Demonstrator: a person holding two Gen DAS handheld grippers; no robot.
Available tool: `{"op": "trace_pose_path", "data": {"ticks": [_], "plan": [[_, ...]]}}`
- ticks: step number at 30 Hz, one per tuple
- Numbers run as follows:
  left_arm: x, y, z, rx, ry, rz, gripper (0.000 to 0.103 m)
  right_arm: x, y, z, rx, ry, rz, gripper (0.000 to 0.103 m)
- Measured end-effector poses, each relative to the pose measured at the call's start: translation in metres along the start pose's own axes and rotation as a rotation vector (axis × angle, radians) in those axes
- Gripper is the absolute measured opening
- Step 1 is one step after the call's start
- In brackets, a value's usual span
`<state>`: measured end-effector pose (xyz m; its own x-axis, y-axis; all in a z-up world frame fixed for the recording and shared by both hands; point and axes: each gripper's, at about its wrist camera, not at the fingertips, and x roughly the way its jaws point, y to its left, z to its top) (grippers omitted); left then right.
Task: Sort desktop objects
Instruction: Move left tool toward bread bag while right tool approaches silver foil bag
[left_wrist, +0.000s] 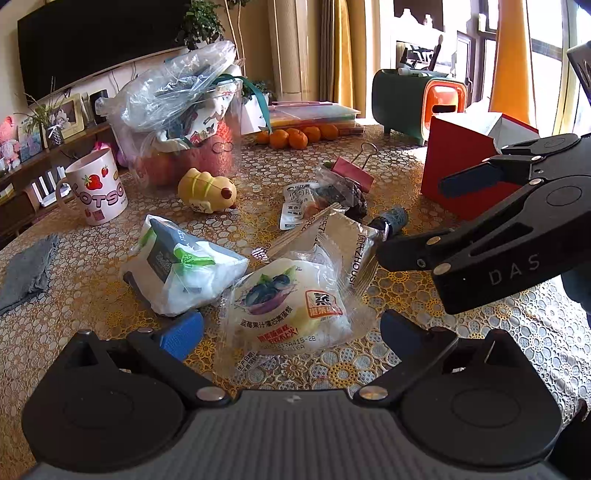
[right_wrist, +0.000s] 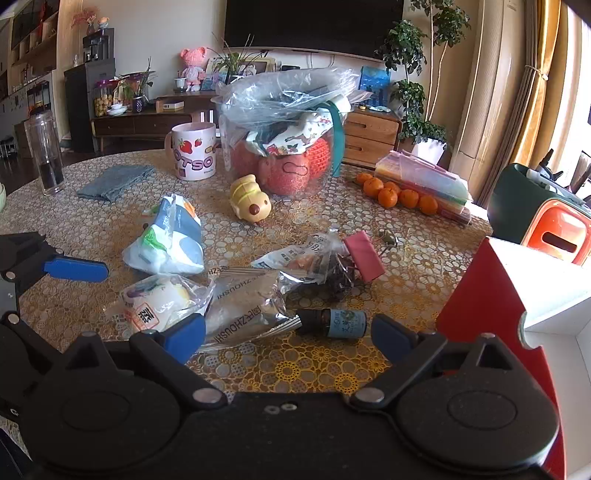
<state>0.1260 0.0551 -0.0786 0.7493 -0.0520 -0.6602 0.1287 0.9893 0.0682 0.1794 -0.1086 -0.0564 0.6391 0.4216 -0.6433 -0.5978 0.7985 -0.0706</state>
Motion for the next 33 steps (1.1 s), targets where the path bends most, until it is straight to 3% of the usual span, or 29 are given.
{"op": "trace_pose_path", "data": {"ticks": [12,23,27,31,33], "plan": [[0.023,0.012,-0.001,0.006,0.028,-0.006,0.103,0.038,0.013,0.011,-0.076,0.034,0.055,0.093],[0.035,0.019,-0.003,-0.019,0.041,-0.032,0.102,0.059,0.02,0.013,-0.053,0.052,0.115,0.091],[0.034,0.017,-0.005,-0.008,0.027,-0.019,0.102,0.066,0.02,0.011,-0.038,0.068,0.122,0.086],[0.033,0.018,-0.007,-0.012,0.017,0.011,0.095,0.068,0.024,0.009,-0.059,0.064,0.109,0.085],[0.033,0.019,-0.007,-0.013,0.014,0.028,0.084,0.068,0.025,0.009,-0.061,0.06,0.107,0.083]]}}
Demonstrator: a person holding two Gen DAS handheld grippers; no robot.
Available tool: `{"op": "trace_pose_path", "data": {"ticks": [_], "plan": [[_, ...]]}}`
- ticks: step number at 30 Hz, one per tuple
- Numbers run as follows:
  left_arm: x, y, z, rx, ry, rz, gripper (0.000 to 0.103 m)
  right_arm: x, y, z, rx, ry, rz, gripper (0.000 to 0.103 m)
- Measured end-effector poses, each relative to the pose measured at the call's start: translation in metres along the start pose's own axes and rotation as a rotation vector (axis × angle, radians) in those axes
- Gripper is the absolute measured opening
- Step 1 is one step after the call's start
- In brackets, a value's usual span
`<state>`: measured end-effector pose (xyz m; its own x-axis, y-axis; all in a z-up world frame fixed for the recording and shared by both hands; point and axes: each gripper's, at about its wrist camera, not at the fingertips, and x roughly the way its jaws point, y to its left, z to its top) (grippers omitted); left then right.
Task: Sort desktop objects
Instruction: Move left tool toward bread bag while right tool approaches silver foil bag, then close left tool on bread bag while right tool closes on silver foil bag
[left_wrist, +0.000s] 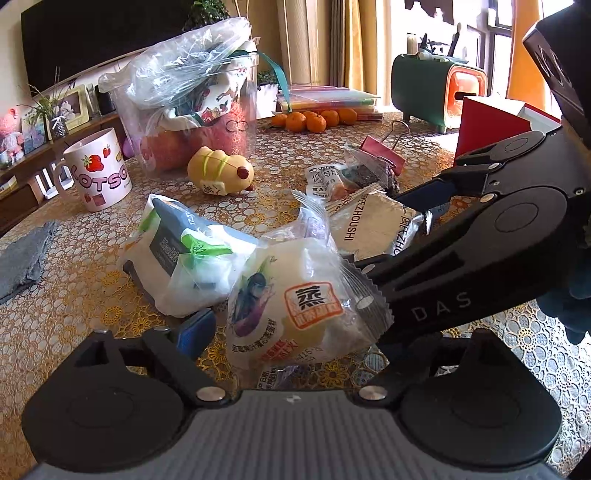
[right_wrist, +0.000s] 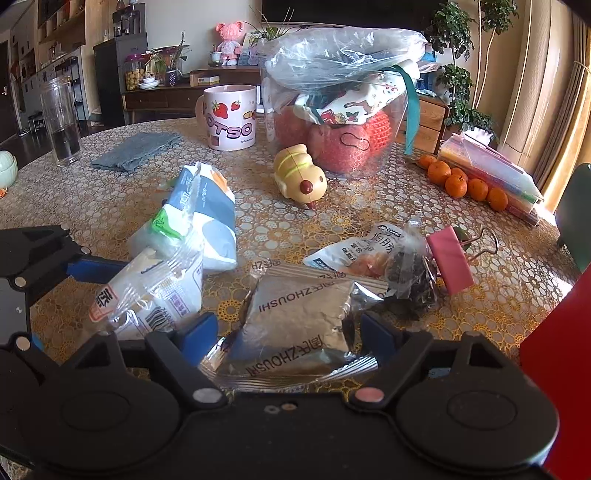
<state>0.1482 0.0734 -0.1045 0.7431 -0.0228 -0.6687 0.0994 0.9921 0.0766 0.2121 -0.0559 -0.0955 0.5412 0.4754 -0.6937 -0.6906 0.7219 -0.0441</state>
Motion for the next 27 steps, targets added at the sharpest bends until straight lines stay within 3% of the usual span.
{"op": "trace_pose_path", "data": {"ticks": [8,12,16,27], "plan": [[-0.004,0.002,-0.002,-0.008,-0.017,0.049,0.057,-0.001,0.0,0.0,0.012,-0.01,-0.004,0.074],[-0.006,0.002,-0.002,-0.022,-0.009,0.05,0.051,-0.004,-0.004,0.003,0.04,-0.02,-0.014,0.061],[-0.009,0.003,-0.001,-0.04,-0.002,0.052,0.049,-0.008,-0.008,0.003,0.064,-0.019,0.0,0.051],[-0.024,-0.008,0.001,-0.033,-0.002,0.05,0.046,-0.031,-0.009,-0.007,0.112,-0.031,0.001,0.049]]}}
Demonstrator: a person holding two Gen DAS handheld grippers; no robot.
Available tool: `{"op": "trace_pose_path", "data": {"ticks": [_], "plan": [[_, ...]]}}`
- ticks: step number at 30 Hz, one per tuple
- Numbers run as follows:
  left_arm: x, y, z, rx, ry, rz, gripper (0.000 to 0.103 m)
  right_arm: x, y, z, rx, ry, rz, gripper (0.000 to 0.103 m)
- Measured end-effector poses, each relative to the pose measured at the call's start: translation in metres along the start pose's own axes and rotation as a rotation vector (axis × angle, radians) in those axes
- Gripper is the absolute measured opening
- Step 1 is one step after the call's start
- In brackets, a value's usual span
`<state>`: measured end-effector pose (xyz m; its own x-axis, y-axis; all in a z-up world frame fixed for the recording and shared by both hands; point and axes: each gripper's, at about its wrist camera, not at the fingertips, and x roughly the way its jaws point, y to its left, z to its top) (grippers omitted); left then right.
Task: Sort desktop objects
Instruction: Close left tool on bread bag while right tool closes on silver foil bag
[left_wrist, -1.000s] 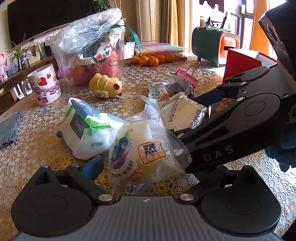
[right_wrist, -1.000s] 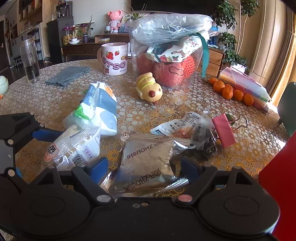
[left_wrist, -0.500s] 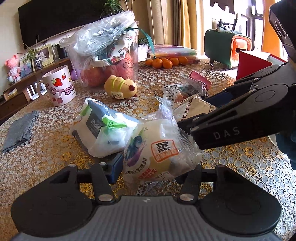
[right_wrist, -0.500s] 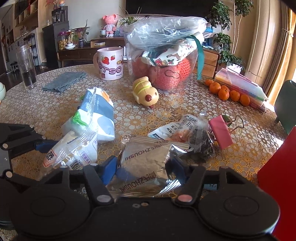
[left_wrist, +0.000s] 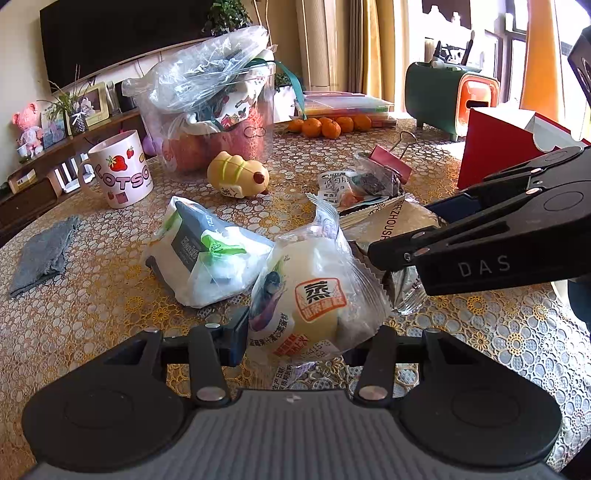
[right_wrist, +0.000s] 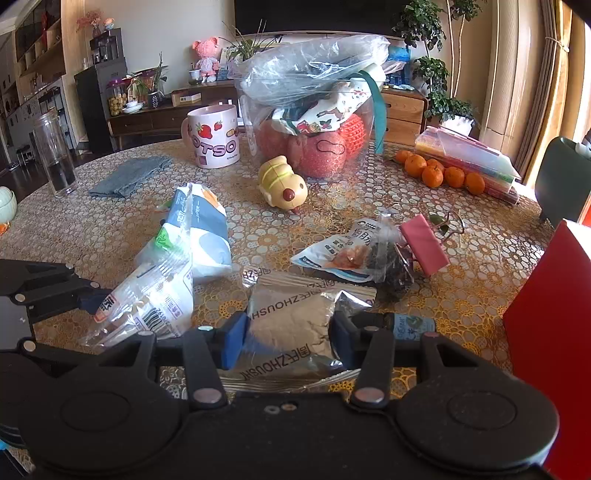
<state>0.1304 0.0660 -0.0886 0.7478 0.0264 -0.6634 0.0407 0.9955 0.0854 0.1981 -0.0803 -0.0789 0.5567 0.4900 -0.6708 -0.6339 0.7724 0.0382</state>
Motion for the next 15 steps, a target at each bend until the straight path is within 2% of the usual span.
{"op": "trace_pose_path", "data": {"ticks": [15], "plan": [[-0.043,-0.028,0.015,-0.006,-0.022,-0.045,0.046,-0.073,-0.015,-0.015,0.085,-0.052,0.026,0.049]]}}
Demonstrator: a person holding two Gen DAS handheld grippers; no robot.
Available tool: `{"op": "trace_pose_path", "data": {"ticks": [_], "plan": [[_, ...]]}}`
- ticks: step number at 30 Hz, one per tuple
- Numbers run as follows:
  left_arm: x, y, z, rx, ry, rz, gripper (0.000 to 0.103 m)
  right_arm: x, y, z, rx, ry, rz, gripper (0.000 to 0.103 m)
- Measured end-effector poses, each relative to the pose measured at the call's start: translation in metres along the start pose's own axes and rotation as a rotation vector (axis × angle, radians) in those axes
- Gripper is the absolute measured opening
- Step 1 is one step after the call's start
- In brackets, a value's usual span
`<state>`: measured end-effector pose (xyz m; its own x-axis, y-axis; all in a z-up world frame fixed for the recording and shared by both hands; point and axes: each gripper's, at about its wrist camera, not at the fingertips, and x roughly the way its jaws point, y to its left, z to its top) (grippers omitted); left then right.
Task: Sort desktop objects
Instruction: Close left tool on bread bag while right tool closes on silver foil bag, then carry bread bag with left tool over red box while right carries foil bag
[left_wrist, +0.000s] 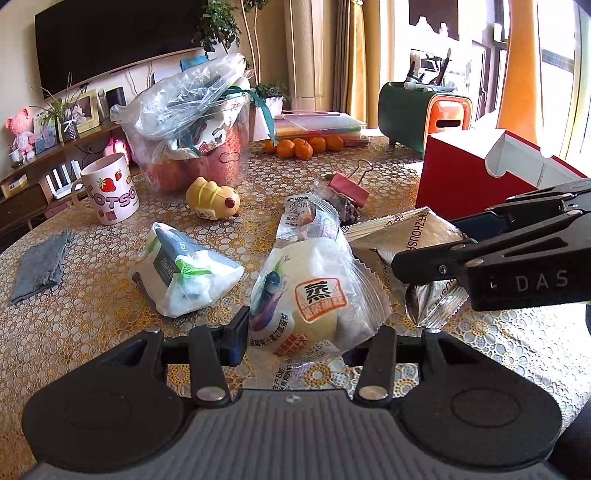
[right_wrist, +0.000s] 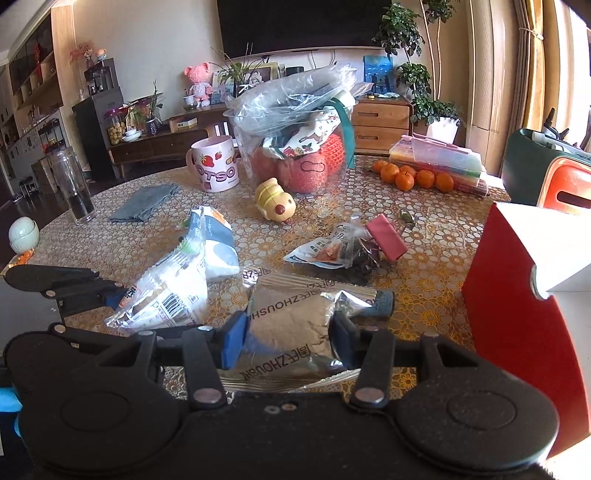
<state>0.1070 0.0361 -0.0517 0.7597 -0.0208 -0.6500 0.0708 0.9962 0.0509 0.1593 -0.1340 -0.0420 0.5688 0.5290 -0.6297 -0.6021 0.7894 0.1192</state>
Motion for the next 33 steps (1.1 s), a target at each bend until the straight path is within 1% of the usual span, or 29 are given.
{"op": "trace_pose_path", "data": {"ticks": [9,18,22,33], "plan": [[-0.031,-0.033,0.017,0.01,-0.026,-0.046,0.046,-0.052,-0.014,-0.008,0.052,-0.043,-0.002,0.049],[-0.056,-0.074,0.036,0.05,-0.076,-0.093,0.046,-0.102,-0.035,-0.011,0.085,-0.123,-0.02,0.049],[-0.062,-0.092,0.042,0.074,-0.092,-0.099,0.046,-0.118,-0.046,-0.013,0.094,-0.145,-0.035,0.049],[-0.062,-0.142,0.065,0.126,-0.121,-0.15,0.046,-0.153,-0.081,-0.02,0.108,-0.198,-0.091,0.049]]}}
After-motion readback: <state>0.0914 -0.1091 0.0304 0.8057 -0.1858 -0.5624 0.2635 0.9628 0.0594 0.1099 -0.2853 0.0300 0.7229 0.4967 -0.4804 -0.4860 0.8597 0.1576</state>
